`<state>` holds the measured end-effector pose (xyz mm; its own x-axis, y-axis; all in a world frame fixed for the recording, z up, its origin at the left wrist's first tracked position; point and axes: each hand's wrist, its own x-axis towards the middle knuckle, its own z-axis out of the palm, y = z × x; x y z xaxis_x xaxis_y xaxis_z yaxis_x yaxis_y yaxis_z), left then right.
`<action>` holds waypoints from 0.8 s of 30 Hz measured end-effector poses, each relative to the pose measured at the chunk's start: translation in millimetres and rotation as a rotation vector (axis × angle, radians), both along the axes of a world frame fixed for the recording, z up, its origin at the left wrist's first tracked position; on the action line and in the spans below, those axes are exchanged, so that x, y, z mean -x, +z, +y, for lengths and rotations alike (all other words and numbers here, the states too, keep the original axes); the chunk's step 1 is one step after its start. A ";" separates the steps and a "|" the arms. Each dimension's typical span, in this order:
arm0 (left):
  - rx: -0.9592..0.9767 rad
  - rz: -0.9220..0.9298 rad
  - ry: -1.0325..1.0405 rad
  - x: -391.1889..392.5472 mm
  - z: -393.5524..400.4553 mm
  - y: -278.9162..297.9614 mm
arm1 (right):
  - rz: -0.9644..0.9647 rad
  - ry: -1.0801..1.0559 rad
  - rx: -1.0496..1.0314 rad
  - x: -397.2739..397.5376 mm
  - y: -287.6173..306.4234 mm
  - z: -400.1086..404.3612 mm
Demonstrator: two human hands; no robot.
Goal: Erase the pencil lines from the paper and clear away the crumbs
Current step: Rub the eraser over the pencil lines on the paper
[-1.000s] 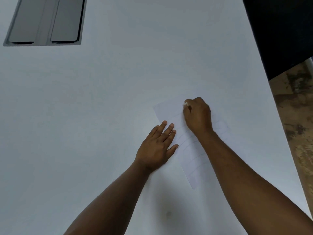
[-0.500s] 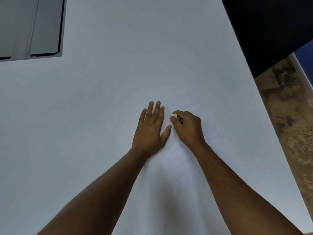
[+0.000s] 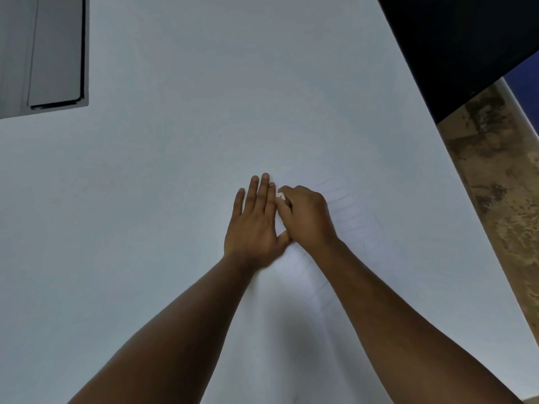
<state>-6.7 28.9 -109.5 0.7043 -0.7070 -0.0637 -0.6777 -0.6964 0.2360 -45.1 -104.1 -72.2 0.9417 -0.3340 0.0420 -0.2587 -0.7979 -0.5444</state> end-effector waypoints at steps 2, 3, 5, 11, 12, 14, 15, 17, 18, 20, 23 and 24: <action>-0.019 0.004 0.009 1.0 -1.2 1.2 | -0.044 -0.028 0.112 3.7 -1.7 -8.5; -0.026 0.007 0.019 1.4 -2.1 2.6 | -0.072 -0.080 0.168 5.9 -2.0 -18.3; -0.031 0.018 0.033 2.1 -2.9 4.5 | -0.107 -0.200 0.242 8.1 -0.9 -41.3; -0.008 -0.012 0.015 0.0 -1.4 0.9 | -0.124 -0.048 0.105 6.0 -1.9 -7.8; -0.002 -0.012 0.006 -0.5 -1.0 0.2 | -0.104 -0.006 0.100 6.6 -3.7 0.1; -0.010 -0.009 0.002 -0.4 -0.6 -0.5 | -0.102 0.011 0.141 5.5 -6.0 -1.8; -0.016 -0.010 0.011 0.1 -1.1 -0.1 | -0.104 0.002 0.190 4.5 -5.0 -10.1; -0.021 -0.001 0.030 0.9 -2.5 2.9 | -0.087 -0.043 0.329 4.8 -4.3 -35.7; -0.024 0.007 0.035 1.1 -3.1 4.0 | -0.064 -0.082 0.364 5.7 -3.6 -50.8; -0.026 0.017 0.040 1.2 -3.0 4.2 | -0.046 -0.187 0.324 8.2 -1.6 -72.5; -0.013 0.018 0.044 0.7 -2.6 3.8 | -0.128 -0.210 0.221 7.7 0.5 -70.2; -0.013 0.017 0.045 1.4 -2.6 3.4 | -0.136 -0.168 0.198 7.8 1.2 -60.8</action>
